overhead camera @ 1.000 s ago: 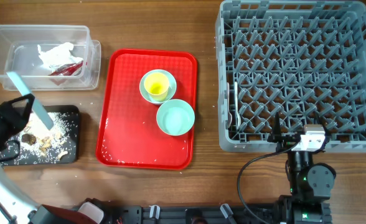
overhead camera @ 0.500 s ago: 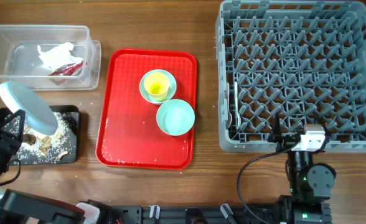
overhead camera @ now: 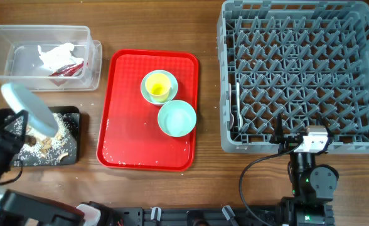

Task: Sort waste into correct bins and load items into the dishwasher rack
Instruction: 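Carry the plate with the left gripper to the dish rack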

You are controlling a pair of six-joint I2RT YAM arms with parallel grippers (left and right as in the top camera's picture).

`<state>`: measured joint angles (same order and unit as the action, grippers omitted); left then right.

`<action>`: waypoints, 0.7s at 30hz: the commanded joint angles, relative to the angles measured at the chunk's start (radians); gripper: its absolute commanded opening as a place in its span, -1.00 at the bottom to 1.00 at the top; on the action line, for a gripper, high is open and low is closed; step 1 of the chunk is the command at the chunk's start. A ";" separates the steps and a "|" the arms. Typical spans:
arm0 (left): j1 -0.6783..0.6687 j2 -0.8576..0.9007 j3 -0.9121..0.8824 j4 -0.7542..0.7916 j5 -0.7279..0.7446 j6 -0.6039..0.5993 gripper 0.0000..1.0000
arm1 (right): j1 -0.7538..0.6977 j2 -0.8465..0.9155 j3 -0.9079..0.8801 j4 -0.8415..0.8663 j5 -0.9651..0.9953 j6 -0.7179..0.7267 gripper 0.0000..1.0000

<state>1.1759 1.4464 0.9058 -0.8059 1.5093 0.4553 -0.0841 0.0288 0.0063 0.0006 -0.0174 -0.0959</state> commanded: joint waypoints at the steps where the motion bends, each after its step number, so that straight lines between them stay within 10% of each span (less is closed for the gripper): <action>1: -0.183 -0.132 0.016 0.006 -0.093 0.008 -0.92 | -0.005 -0.002 -0.001 0.006 0.017 -0.010 0.99; 6: -0.579 -0.351 0.074 0.132 -0.203 -0.203 -0.92 | -0.005 -0.002 -0.001 0.006 0.017 -0.010 1.00; 9: -0.874 -0.385 0.074 0.499 -0.191 -0.515 -0.92 | -0.005 -0.002 -0.001 0.006 0.017 -0.009 0.99; 14: -1.284 -0.211 0.075 1.163 -0.268 -0.937 -0.92 | -0.005 -0.002 -0.001 0.006 0.017 -0.009 0.99; 21: -1.551 0.071 0.100 1.545 -0.475 -1.172 -0.92 | -0.005 -0.002 -0.001 0.006 0.017 -0.009 0.99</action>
<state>-0.3035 1.4670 0.9756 0.6804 1.1702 -0.6033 -0.0841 0.0296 0.0063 -0.0002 -0.0170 -0.0959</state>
